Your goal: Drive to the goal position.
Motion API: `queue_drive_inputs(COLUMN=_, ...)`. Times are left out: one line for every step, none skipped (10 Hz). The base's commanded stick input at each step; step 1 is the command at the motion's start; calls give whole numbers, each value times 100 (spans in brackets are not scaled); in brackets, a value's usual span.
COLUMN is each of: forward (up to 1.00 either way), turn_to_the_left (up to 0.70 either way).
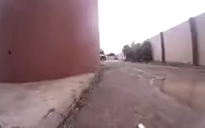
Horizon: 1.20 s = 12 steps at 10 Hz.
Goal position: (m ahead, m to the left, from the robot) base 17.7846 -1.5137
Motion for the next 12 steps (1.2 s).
queue_drive_inputs(forward=50, turn_to_the_left=-10)
queue_drive_inputs(forward=50, turn_to_the_left=-41)
queue_drive_inputs(forward=50, turn_to_the_left=-26)
queue_drive_inputs(forward=50, turn_to_the_left=0)
queue_drive_inputs(forward=50, turn_to_the_left=0)
queue_drive_inputs(forward=50, turn_to_the_left=-12)
queue_drive_inputs(forward=50, turn_to_the_left=-29)
queue_drive_inputs(forward=50, turn_to_the_left=-45)
queue_drive_inputs(forward=50, turn_to_the_left=-38)
queue_drive_inputs(forward=50, turn_to_the_left=-22)
queue_drive_inputs(forward=50, turn_to_the_left=-6)
queue_drive_inputs(forward=50, turn_to_the_left=0)
